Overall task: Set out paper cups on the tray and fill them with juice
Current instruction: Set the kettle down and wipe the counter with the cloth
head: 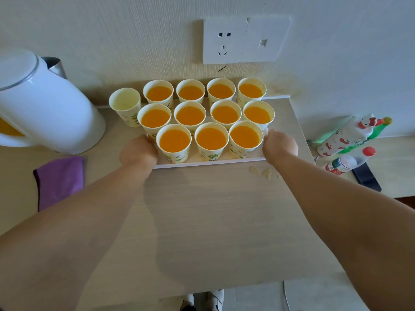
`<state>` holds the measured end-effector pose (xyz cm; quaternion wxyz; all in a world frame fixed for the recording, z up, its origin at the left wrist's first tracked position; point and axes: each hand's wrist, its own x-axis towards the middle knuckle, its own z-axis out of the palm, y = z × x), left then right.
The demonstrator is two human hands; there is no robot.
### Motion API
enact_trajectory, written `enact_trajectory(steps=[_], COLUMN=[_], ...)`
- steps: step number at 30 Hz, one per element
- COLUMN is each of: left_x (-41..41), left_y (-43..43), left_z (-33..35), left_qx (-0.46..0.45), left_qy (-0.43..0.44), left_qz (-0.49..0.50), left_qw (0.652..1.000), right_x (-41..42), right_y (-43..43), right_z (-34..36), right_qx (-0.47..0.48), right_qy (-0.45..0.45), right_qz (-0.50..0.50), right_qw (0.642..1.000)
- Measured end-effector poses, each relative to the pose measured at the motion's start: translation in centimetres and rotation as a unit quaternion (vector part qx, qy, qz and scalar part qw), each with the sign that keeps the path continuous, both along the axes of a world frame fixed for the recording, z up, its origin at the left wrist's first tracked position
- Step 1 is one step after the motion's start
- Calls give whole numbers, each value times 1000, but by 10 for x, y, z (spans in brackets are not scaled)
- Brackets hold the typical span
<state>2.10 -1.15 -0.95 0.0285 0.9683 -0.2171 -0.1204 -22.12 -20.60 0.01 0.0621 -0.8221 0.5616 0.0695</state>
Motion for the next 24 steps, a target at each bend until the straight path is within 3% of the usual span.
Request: enact_trajectory(steps=[7,13,17,24], left_x=[-3,-4,-10,-29], left_y=[1,9,18,57], left_z=[-1,9,19,32], left_qx=[-21,-80,-108,-174], left_qy=[11,66,95,145], left_qz=[-3,-4,-8,13], left_qw=[1000,995,990,974], right_x=[-2,-7,-15,-19], right_y=[-2,7,33,104], right_z=[0,9,21,30], right_qx=[35,104,44,25], right_qy=[-61,-165,-236,-250], right_qz=[-40,-106,-154,-76], right_qw=[997,975,958,965])
